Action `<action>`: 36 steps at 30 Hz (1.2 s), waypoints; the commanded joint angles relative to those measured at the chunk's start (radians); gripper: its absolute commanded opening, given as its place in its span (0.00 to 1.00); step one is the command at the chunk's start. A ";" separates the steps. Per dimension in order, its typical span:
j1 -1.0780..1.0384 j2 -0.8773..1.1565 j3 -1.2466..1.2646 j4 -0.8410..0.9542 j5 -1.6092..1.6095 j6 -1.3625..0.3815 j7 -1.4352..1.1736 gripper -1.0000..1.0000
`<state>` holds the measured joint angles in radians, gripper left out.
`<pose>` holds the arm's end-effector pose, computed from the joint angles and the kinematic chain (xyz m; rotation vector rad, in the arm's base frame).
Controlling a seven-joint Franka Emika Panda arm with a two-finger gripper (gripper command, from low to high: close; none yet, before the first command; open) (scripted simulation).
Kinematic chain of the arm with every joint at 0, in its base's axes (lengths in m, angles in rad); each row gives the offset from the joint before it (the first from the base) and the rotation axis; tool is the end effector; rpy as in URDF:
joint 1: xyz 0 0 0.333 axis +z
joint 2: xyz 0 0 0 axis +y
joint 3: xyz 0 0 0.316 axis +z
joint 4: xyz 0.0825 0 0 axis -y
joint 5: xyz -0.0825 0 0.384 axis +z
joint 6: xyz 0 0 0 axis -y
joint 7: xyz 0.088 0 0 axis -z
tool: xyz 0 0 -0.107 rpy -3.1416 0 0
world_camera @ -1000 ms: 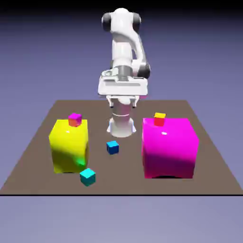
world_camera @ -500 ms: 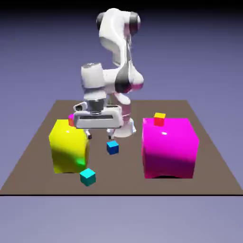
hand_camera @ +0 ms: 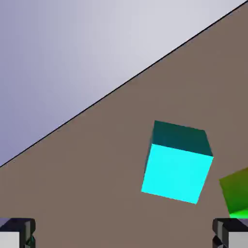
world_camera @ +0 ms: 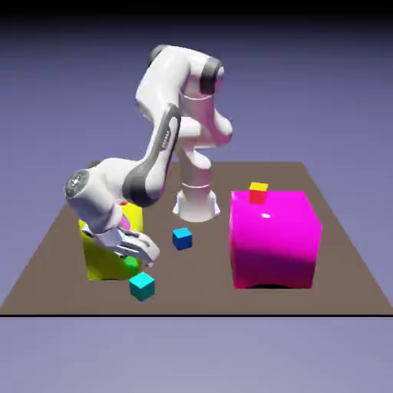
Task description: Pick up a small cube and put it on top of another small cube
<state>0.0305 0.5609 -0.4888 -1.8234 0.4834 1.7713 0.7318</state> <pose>0.5467 -0.2104 0.2278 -2.2228 1.9164 0.8034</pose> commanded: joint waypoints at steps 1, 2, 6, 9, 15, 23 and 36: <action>0.001 0.036 -0.016 0.032 0.016 -0.041 0.000 0.50; 0.001 0.073 -0.031 0.063 0.031 -0.081 -0.001 0.50; 0.004 0.217 -0.094 0.190 0.093 -0.243 -0.002 0.50; 0.005 0.326 -0.141 0.285 0.139 -0.365 -0.003 0.50; 0.008 0.499 -0.215 0.435 0.213 -0.558 -0.004 0.50; 0.066 0.499 -0.203 0.301 0.238 -0.452 -0.038 0.00; -0.058 0.223 0.036 0.175 -0.076 -0.349 -0.011 0.00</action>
<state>-0.0276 0.7839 -0.4529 -1.6483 0.4089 1.4224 0.7208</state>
